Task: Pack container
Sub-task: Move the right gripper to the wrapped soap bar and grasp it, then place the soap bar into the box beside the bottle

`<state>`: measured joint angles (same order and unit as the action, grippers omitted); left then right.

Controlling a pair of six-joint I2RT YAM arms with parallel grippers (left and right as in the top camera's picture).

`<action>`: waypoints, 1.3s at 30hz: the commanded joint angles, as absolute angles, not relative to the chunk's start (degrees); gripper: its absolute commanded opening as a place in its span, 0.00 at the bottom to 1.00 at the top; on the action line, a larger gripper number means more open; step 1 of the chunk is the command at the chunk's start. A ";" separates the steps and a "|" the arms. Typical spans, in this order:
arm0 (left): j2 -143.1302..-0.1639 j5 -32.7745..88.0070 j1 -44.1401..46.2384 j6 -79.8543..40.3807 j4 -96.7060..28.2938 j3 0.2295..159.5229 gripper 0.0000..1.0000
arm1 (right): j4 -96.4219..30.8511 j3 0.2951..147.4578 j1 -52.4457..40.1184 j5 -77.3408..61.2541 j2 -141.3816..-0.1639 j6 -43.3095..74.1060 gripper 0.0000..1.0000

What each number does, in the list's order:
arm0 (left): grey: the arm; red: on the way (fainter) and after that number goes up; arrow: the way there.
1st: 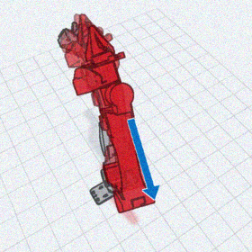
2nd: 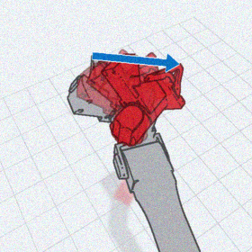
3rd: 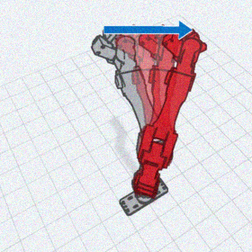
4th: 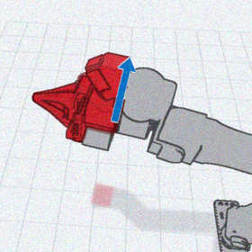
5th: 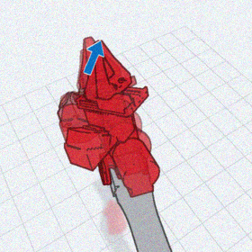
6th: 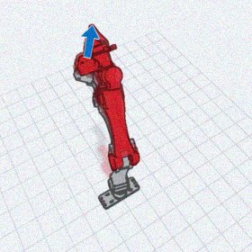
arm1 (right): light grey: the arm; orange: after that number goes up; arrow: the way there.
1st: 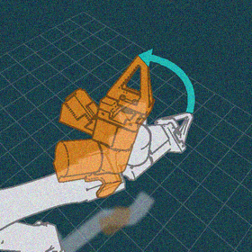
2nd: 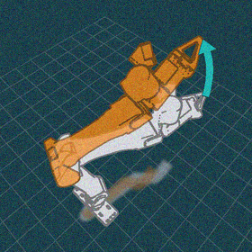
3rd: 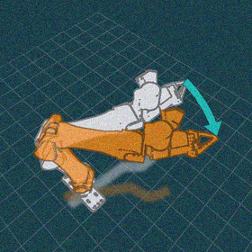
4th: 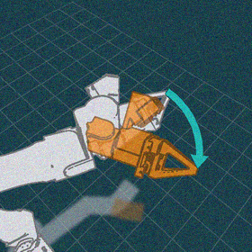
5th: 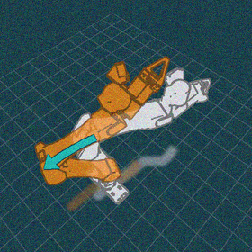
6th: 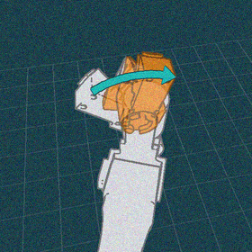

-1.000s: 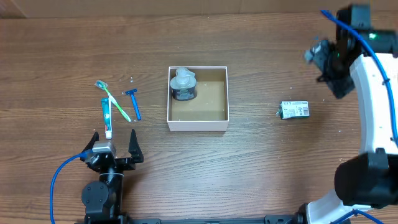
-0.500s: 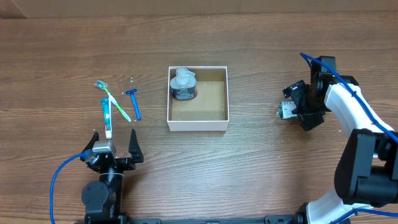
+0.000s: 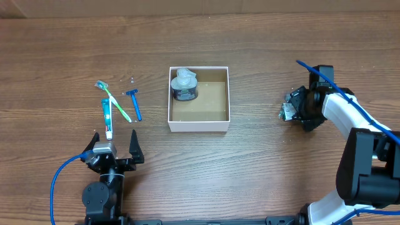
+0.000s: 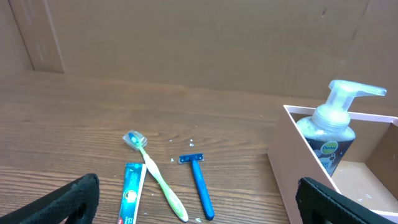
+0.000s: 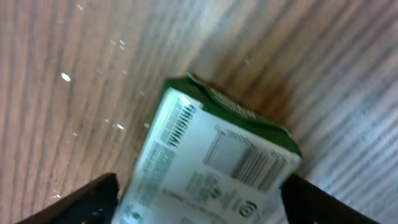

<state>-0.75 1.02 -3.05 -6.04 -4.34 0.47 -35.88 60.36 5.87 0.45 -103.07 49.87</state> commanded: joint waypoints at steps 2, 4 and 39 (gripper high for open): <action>-0.25 0.89 -3.40 -5.78 -4.45 0.27 1.00 | -33.43 60.01 5.76 2.31 -102.45 41.25 0.79; -0.25 0.89 -3.40 -5.78 -4.45 0.27 1.00 | -33.26 60.01 5.76 2.26 -102.67 39.99 0.76; -0.25 0.89 -3.40 -5.78 -4.45 0.27 1.00 | -50.78 84.58 -8.45 -19.84 -89.47 2.72 0.39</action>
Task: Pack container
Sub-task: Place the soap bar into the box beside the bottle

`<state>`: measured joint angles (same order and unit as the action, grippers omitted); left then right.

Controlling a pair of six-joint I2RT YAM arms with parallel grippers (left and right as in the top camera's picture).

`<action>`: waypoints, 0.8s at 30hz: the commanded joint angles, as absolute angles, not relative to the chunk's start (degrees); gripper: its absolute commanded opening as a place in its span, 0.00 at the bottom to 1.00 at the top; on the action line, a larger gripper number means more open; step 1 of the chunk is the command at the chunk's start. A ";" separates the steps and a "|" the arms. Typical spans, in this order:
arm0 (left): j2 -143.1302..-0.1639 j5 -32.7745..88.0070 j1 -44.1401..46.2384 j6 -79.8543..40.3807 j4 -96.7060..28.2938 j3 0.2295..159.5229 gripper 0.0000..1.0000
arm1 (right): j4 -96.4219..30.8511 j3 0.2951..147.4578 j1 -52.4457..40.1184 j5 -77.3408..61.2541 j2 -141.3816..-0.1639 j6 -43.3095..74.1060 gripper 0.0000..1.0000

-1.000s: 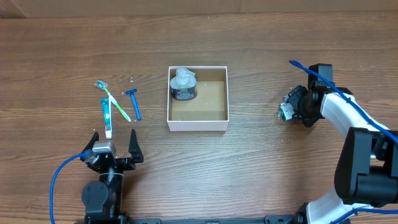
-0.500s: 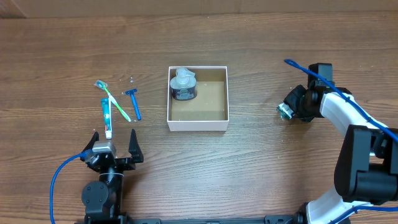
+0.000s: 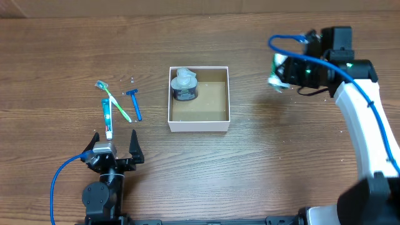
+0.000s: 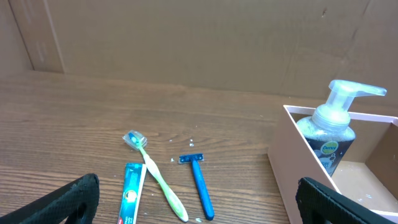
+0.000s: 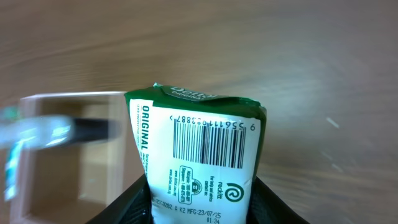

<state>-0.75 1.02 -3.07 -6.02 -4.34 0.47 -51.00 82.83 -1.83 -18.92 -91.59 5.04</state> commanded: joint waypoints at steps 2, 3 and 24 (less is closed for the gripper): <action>-0.25 0.89 -3.40 -5.78 -4.43 0.27 1.00 | -49.47 84.44 -17.06 -14.52 -90.08 4.73 0.39; -0.25 0.89 -3.40 -5.78 -4.45 0.27 1.00 | -48.51 84.44 -20.47 -11.09 -90.61 6.24 0.39; -0.25 0.89 -3.40 -5.78 -4.45 0.27 1.00 | -35.64 84.38 -27.38 -7.73 -113.03 19.77 0.38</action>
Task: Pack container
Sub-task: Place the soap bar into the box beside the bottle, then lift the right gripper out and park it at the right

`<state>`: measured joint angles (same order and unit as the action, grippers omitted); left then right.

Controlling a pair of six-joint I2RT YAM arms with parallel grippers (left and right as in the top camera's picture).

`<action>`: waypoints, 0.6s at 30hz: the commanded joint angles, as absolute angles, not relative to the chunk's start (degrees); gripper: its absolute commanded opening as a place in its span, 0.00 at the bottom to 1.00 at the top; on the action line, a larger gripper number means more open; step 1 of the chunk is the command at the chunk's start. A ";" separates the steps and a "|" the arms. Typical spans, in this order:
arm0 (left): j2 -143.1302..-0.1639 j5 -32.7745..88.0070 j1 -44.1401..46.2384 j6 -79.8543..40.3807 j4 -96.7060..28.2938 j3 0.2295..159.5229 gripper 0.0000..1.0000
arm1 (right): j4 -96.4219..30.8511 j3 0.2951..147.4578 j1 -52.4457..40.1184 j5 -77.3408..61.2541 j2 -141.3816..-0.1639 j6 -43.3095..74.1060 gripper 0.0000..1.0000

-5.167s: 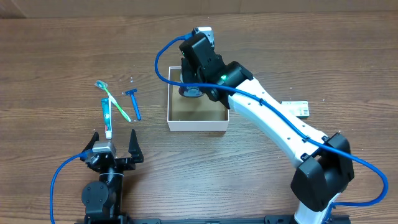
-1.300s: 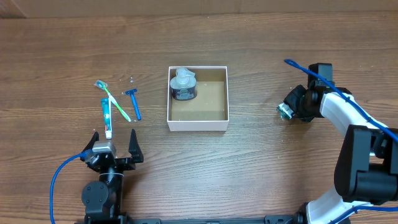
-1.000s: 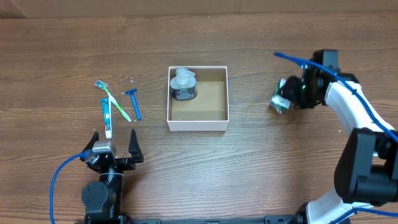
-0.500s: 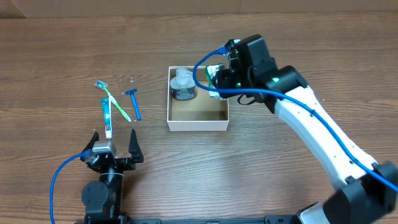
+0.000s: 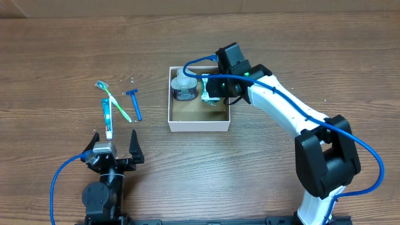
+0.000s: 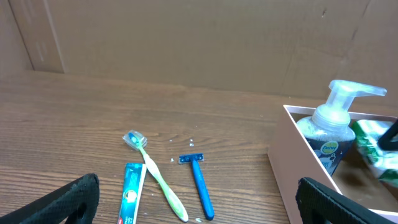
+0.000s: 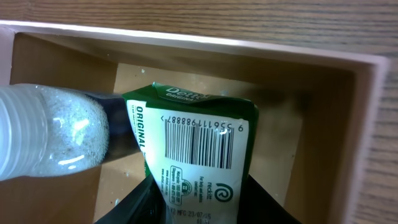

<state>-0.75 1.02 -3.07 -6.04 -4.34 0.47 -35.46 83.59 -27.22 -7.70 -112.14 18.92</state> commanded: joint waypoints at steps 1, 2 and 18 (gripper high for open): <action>-0.25 0.89 -3.40 -5.78 -4.45 0.27 1.00 | -35.31 84.38 -27.38 -7.73 -113.16 19.77 0.39; -0.25 0.89 -3.40 -5.78 -4.45 0.27 1.00 | -34.96 84.38 -27.38 -7.73 -113.16 19.77 0.43; -0.25 0.89 -3.40 -5.78 -4.45 0.27 1.00 | -49.82 94.21 -27.35 -7.29 -108.47 22.63 0.74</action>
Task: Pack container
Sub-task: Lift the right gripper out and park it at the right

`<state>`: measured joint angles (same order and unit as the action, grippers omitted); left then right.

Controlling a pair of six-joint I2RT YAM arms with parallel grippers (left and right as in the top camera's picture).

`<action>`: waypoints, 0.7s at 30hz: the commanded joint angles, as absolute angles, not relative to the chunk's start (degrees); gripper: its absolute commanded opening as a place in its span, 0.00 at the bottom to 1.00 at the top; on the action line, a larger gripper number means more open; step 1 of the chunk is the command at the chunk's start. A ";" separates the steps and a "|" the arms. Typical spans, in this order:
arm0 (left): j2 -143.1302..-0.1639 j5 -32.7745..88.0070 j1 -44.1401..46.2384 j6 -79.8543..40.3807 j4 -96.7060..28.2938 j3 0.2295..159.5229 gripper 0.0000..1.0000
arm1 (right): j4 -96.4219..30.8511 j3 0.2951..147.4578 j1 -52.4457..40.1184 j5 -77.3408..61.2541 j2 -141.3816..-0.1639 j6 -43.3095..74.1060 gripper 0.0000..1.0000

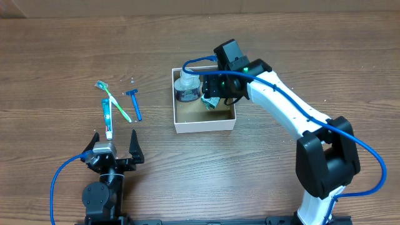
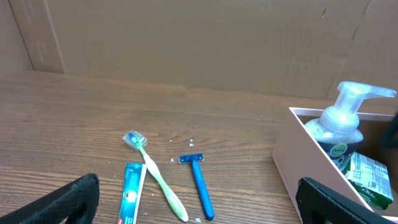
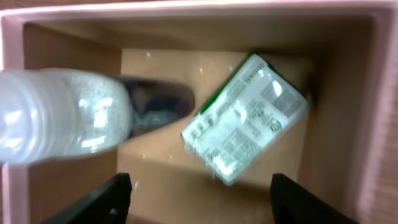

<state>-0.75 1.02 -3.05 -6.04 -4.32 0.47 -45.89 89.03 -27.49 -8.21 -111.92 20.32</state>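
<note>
A white box (image 1: 205, 125) stands mid-table with a clear pump soap bottle (image 1: 185, 86) in its back left corner. A green soap packet (image 3: 245, 118) lies loose and tilted on the box floor (image 3: 161, 180), beside the bottle (image 3: 62, 121). My right gripper (image 3: 202, 202) hangs open over the box, just above the packet (image 1: 210, 103), holding nothing. A green toothbrush (image 1: 114, 100), a toothpaste tube (image 1: 107, 119) and a blue razor (image 1: 134, 105) lie on the table left of the box. My left gripper (image 1: 115, 153) rests open at the front left, short of them.
The wooden table (image 1: 281, 175) stretches out around the box. In the left wrist view, the box's near wall (image 2: 305, 171) rises at the right, with the toothbrush (image 2: 158, 180), tube (image 2: 132, 199) and razor (image 2: 199, 183) ahead. A cardboard backdrop (image 2: 186, 37) closes the far side.
My right gripper has opened and let go of the green packet, which now lies on the box floor. The box sits slightly further right. The left arm has not moved.
My right gripper was open around the green packet on the table at the far right. Then it held the packet in the air, right of the box, then inside the box beside the bottle. Now the packet lies released in the box.
</note>
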 commanded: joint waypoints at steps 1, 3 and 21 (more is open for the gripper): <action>-0.25 0.89 -3.40 -5.78 -4.43 0.27 1.00 | -53.28 96.14 -27.38 -7.57 -107.55 22.83 0.76; -0.25 0.89 -3.40 -5.78 -4.43 0.27 1.00 | -64.71 103.35 -27.35 -7.70 -105.58 22.76 0.79; -0.25 1.26 -3.36 -6.28 -3.07 0.27 1.00 | -77.43 98.52 5.06 9.39 -102.35 30.26 1.00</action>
